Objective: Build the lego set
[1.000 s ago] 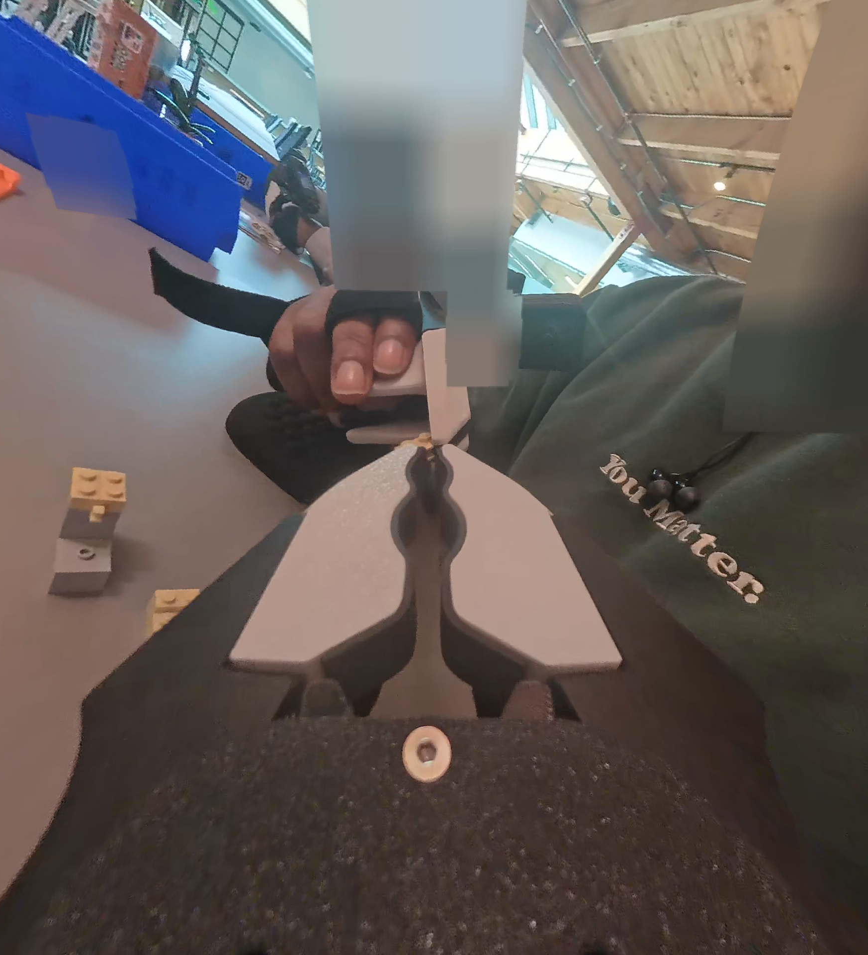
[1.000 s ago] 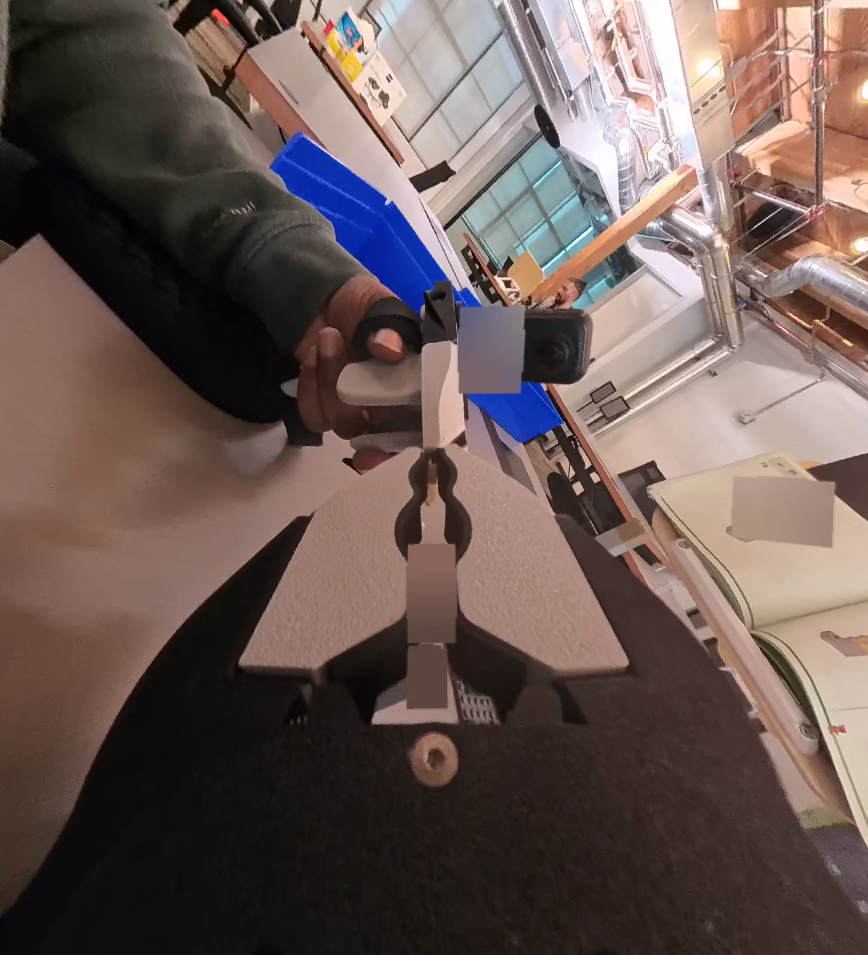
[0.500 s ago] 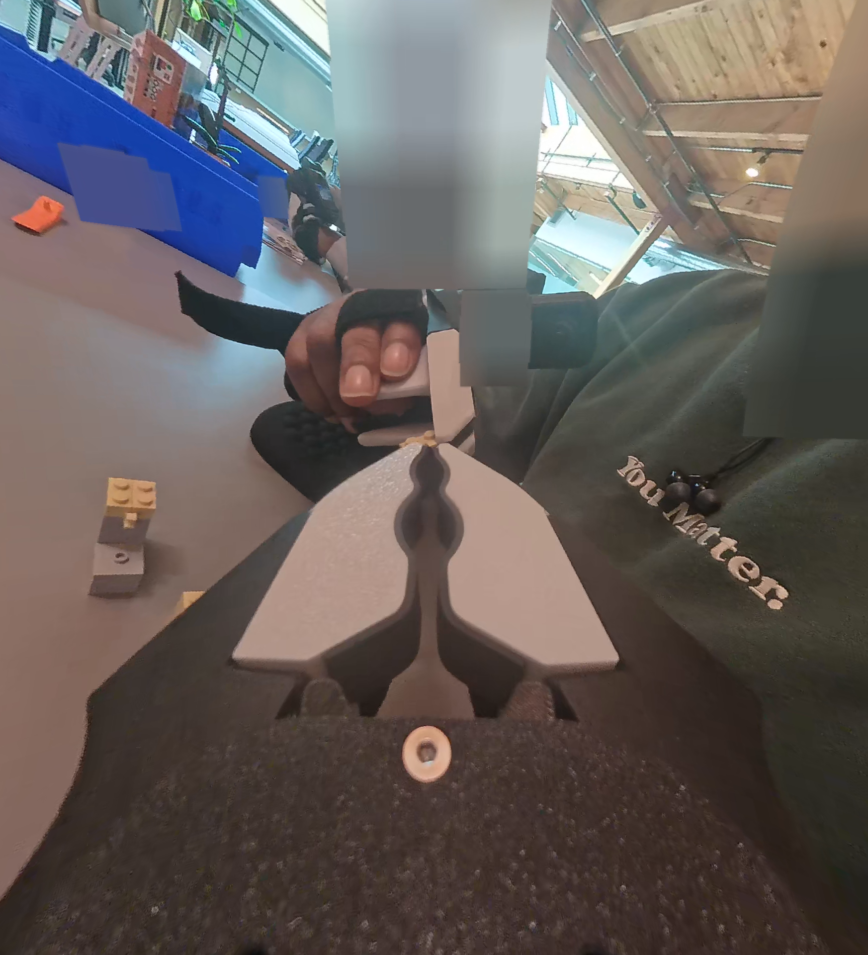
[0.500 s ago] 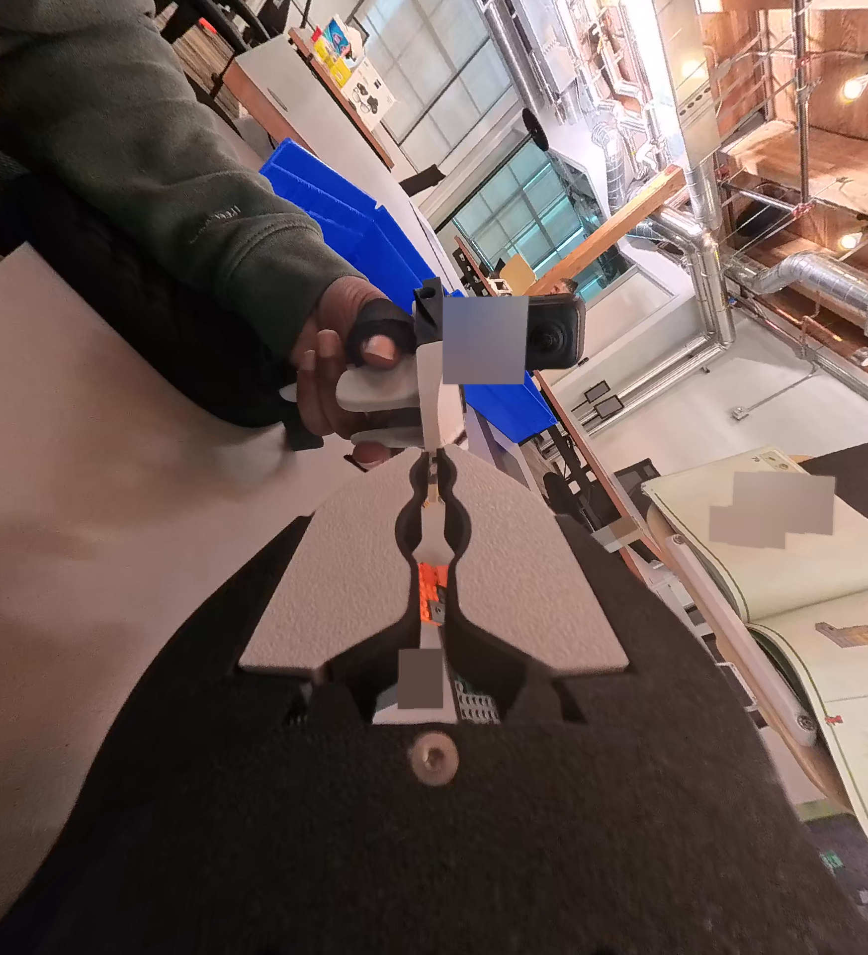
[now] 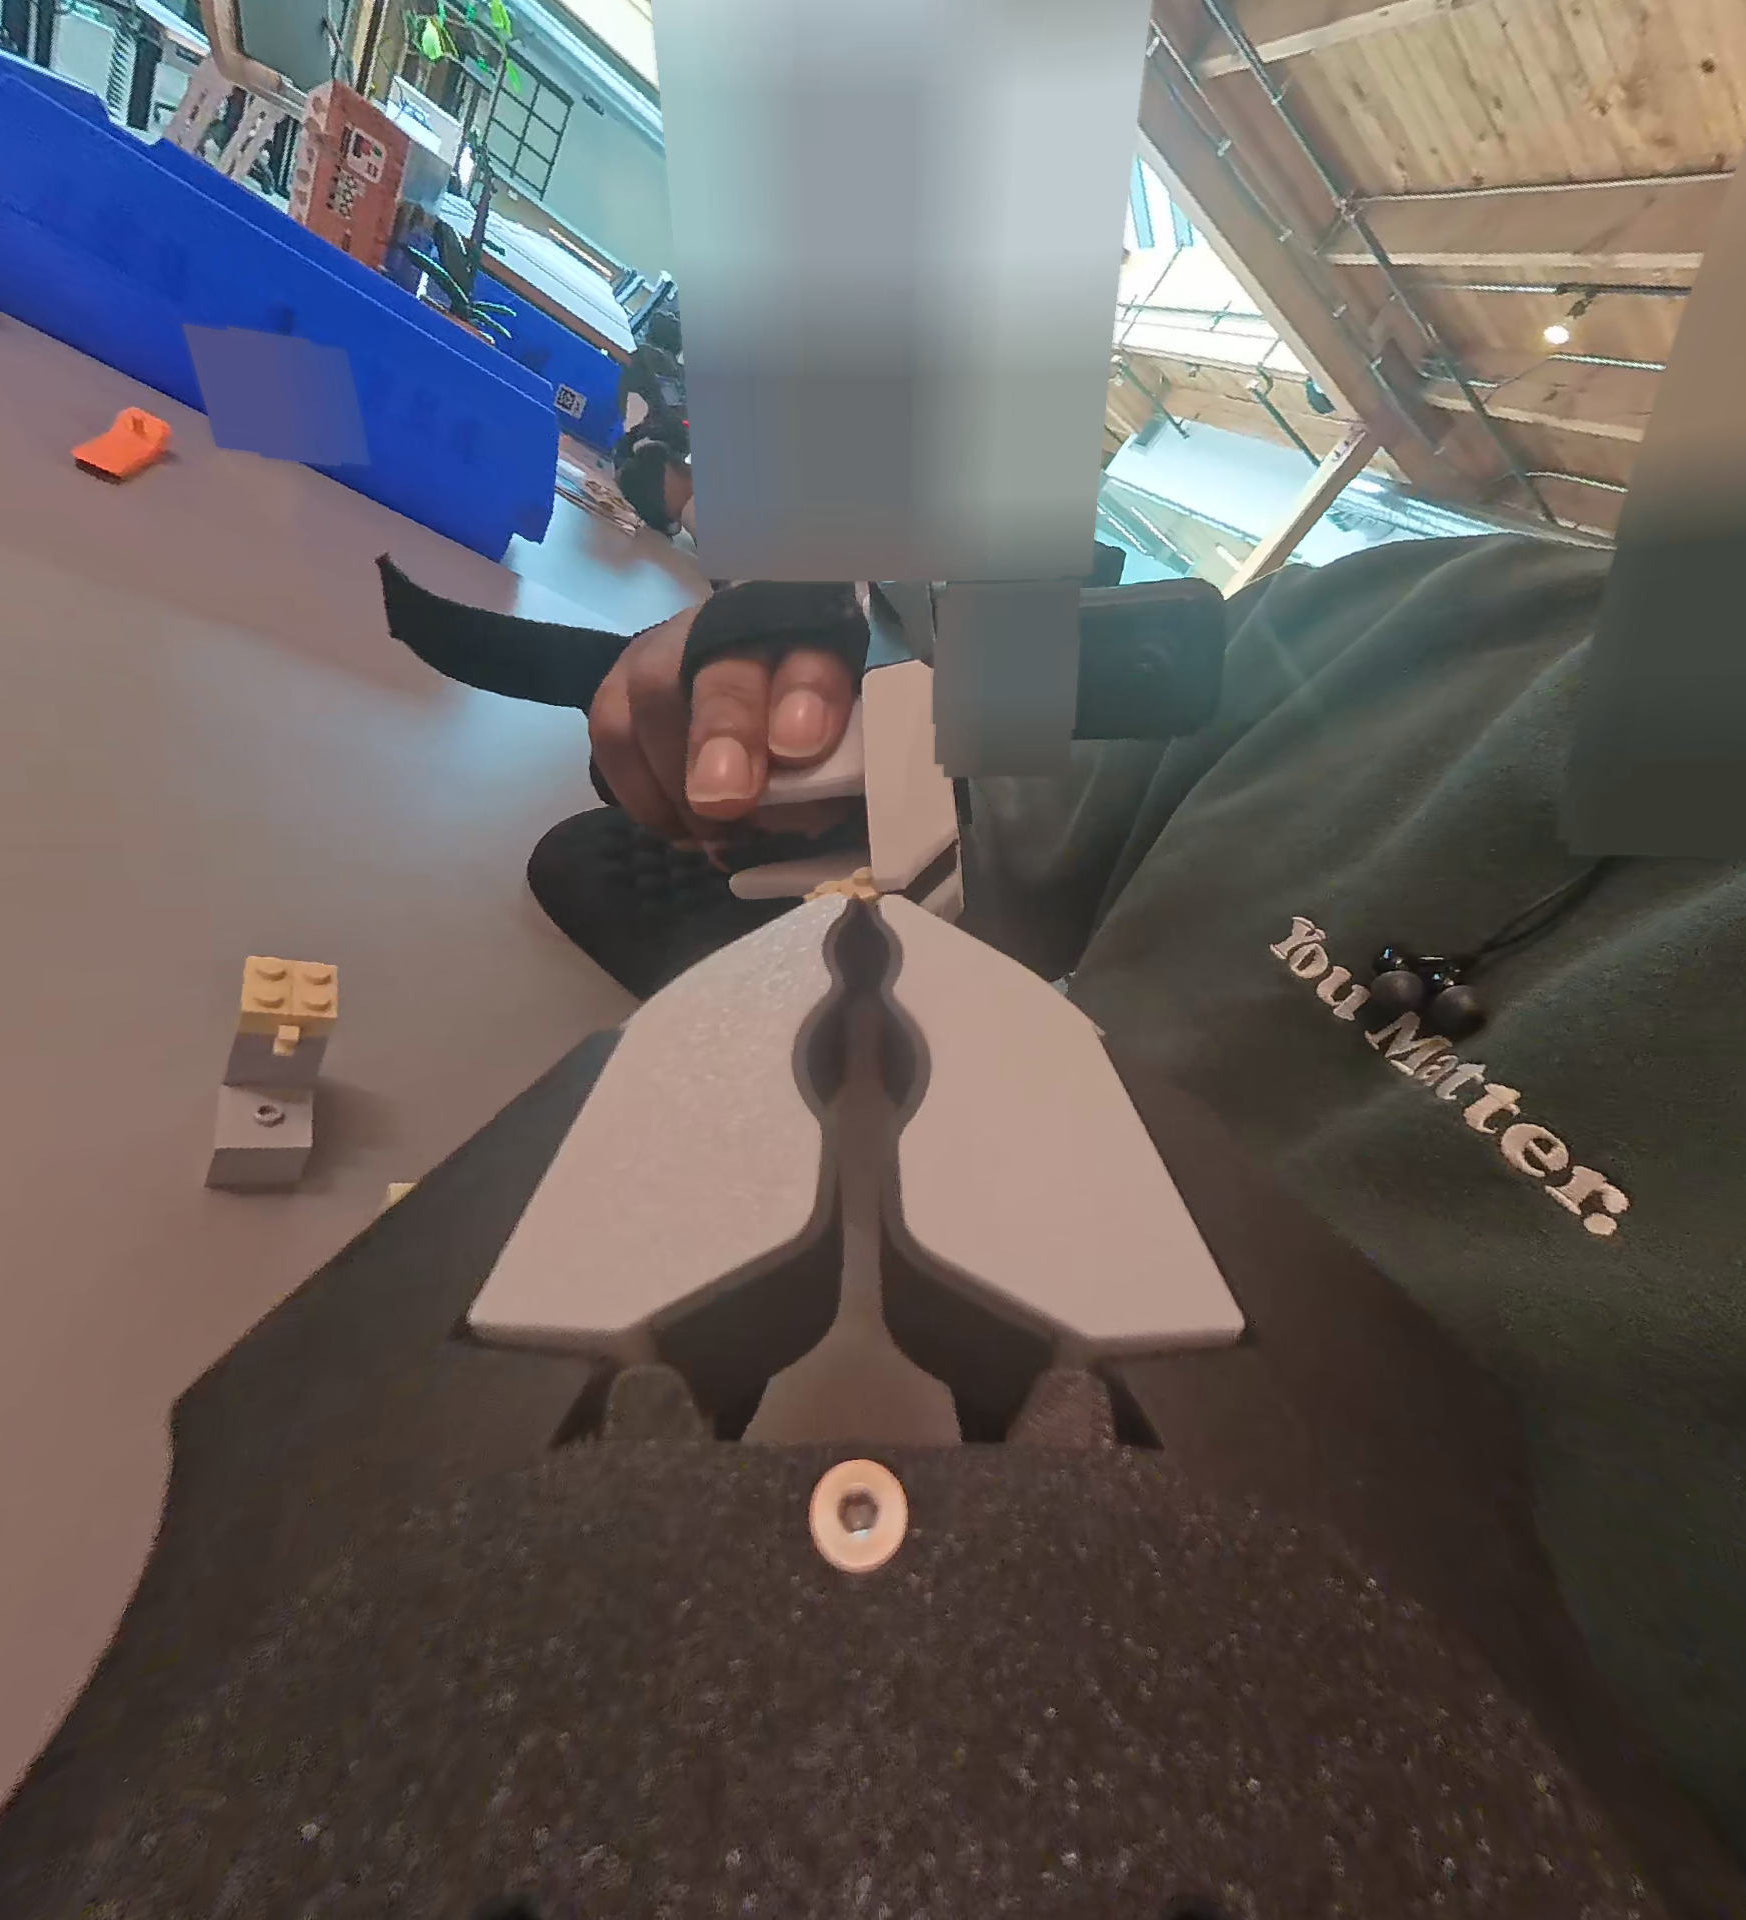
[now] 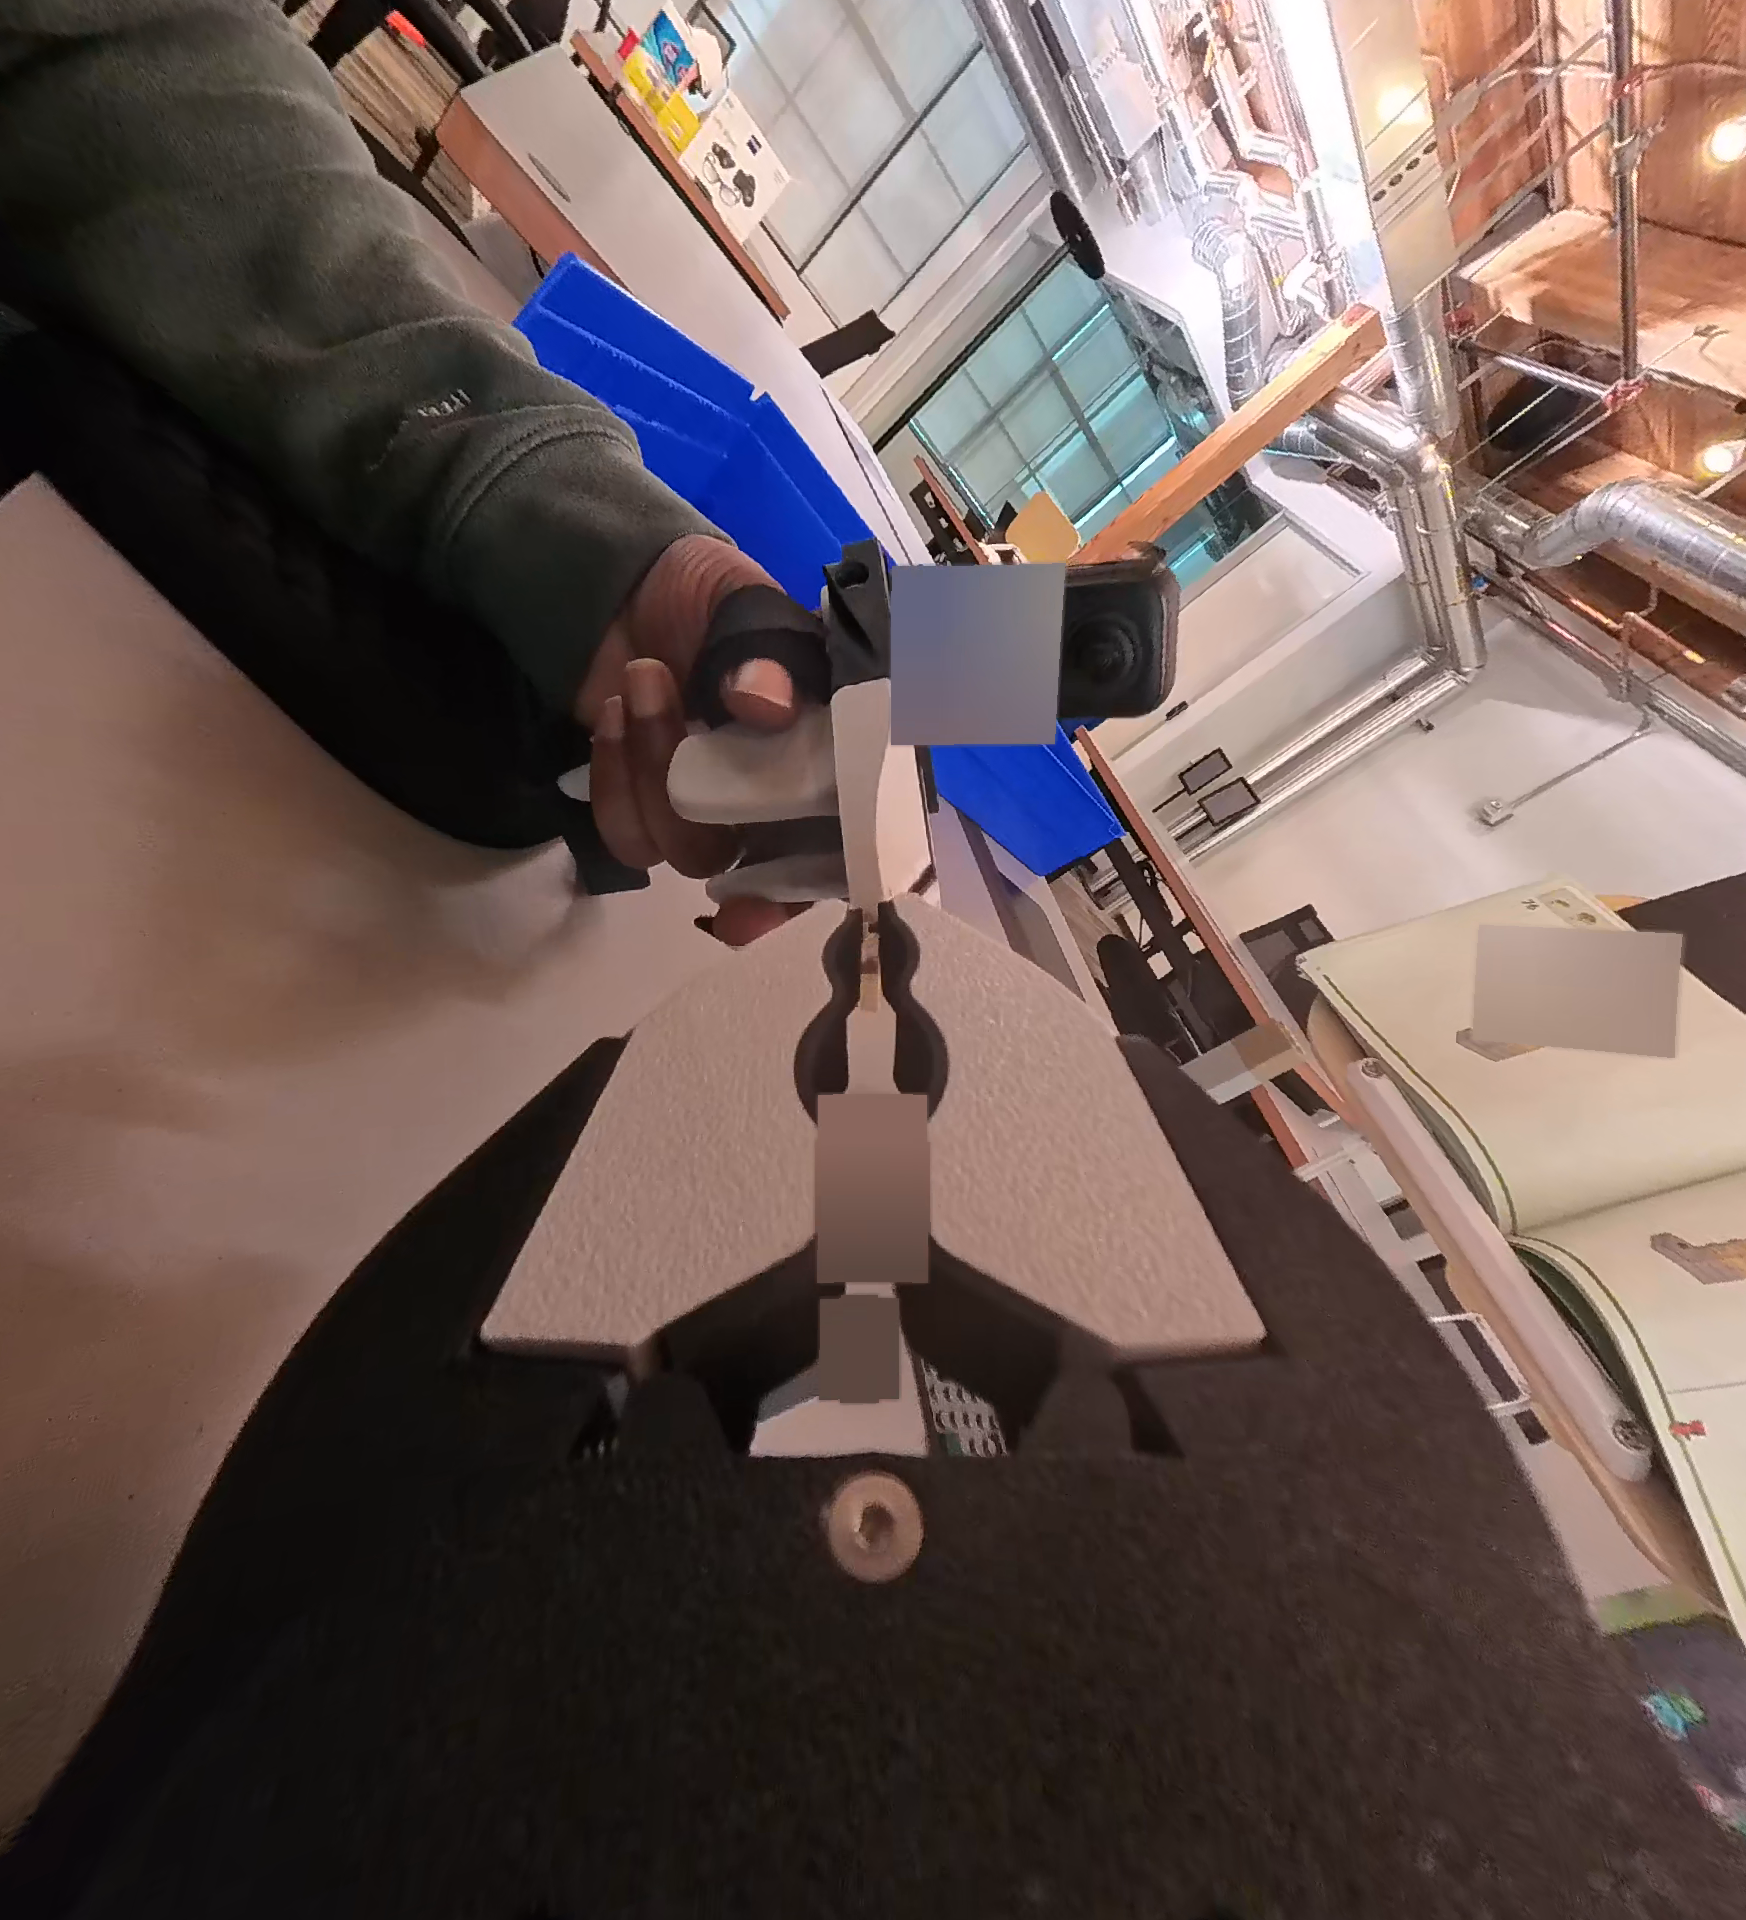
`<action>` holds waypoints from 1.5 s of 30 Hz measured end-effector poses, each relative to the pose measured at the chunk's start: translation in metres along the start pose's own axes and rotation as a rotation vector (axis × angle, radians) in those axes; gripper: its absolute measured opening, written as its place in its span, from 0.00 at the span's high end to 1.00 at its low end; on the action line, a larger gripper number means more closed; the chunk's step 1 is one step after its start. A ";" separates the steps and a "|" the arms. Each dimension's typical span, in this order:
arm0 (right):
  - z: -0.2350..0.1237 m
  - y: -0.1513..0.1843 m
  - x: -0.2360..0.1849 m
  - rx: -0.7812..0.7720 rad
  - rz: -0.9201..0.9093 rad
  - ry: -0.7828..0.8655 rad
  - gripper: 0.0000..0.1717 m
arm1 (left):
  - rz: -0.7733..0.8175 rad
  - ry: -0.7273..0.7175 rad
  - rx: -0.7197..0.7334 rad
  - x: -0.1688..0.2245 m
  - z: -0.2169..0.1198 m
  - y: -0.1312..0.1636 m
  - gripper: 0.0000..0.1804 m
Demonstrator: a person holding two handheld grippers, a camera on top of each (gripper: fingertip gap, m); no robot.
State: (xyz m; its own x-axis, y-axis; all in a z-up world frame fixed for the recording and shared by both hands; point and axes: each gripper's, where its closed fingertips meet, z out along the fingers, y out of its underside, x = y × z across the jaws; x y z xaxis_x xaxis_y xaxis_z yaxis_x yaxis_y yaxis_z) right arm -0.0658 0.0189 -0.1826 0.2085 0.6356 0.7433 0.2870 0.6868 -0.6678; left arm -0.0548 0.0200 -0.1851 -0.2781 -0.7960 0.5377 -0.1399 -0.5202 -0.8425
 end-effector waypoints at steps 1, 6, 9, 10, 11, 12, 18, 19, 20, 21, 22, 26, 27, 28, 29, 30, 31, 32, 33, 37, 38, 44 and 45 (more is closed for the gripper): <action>0.000 0.000 0.000 0.002 0.003 -0.002 0.98 | -0.005 0.012 0.001 0.001 0.000 0.000 0.97; -0.001 -0.003 -0.001 0.016 0.012 -0.006 0.98 | -0.024 0.046 0.004 0.006 0.002 0.000 0.97; -0.002 -0.008 -0.001 0.043 0.035 -0.013 0.98 | -0.055 0.088 0.017 0.009 0.002 -0.001 1.00; -0.002 -0.010 -0.001 0.051 0.040 -0.016 0.98 | -0.061 0.097 0.018 0.010 0.003 -0.001 1.00; -0.003 -0.010 -0.001 0.052 0.040 -0.016 0.98 | -0.056 0.092 0.016 0.010 0.003 0.000 1.00; -0.003 -0.010 -0.001 0.050 0.036 -0.016 0.98 | -0.053 0.091 0.015 0.010 0.003 0.000 1.00; -0.004 -0.008 0.001 0.052 0.070 -0.011 0.98 | -0.046 0.079 0.024 0.008 0.003 -0.002 1.00; -0.004 -0.008 0.001 0.053 0.080 -0.014 0.98 | -0.042 0.078 0.020 0.008 0.003 -0.001 1.00; -0.004 -0.008 0.002 0.056 0.092 -0.016 0.98 | -0.037 0.074 0.020 0.008 0.003 -0.002 1.00; -0.004 -0.008 0.003 0.057 0.102 -0.015 0.97 | -0.033 0.070 0.022 0.007 0.002 -0.002 1.00; -0.004 -0.007 0.003 0.056 0.116 -0.016 0.96 | -0.033 0.071 0.023 0.007 0.002 -0.003 1.00; -0.005 -0.004 0.008 0.056 0.180 -0.021 0.93 | -0.027 0.066 0.023 0.006 0.000 -0.003 1.00; -0.006 -0.003 0.009 0.058 0.195 -0.022 0.92 | -0.023 0.066 0.021 0.007 0.000 -0.003 1.00; -0.006 -0.002 0.009 0.059 0.221 -0.031 0.91 | -0.019 0.068 0.019 0.007 0.000 -0.003 1.00; -0.007 -0.001 0.008 0.059 0.262 -0.057 0.89 | -0.012 0.069 0.017 0.008 -0.001 -0.003 1.00; -0.007 0.001 0.006 0.058 0.321 -0.092 0.87 | -0.003 0.071 0.012 0.009 -0.001 -0.003 1.00; -0.007 0.003 0.003 0.055 0.389 -0.137 0.85 | 0.010 0.071 0.005 0.010 0.000 -0.002 1.00; -0.008 0.005 0.000 0.051 0.458 -0.188 0.83 | 0.024 0.071 -0.003 0.011 0.000 -0.001 1.00; -0.008 0.005 -0.003 0.058 0.530 -0.237 0.81 | 0.039 0.074 -0.013 0.013 0.001 0.000 1.00; -0.013 -0.005 -0.007 0.131 0.747 -0.380 0.79 | 0.119 0.073 -0.062 0.019 0.004 0.006 1.00; -0.013 -0.006 -0.008 0.135 0.776 -0.405 0.79 | 0.137 0.073 -0.070 0.020 0.005 0.007 1.00; -0.010 0.001 -0.028 0.050 0.797 -0.504 0.83 | 0.171 0.043 -0.103 0.017 0.004 0.011 1.00; -0.010 0.004 -0.030 0.033 0.787 -0.507 0.83 | 0.176 0.020 -0.113 0.013 0.003 0.012 1.00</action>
State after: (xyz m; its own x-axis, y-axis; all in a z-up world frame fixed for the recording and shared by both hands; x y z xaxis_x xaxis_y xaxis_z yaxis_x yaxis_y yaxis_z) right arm -0.0620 -0.0012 -0.2069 -0.1030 0.9944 -0.0239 0.2085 -0.0019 -0.9780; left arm -0.0574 0.0025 -0.1882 -0.3261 -0.8648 0.3819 -0.1929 -0.3346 -0.9224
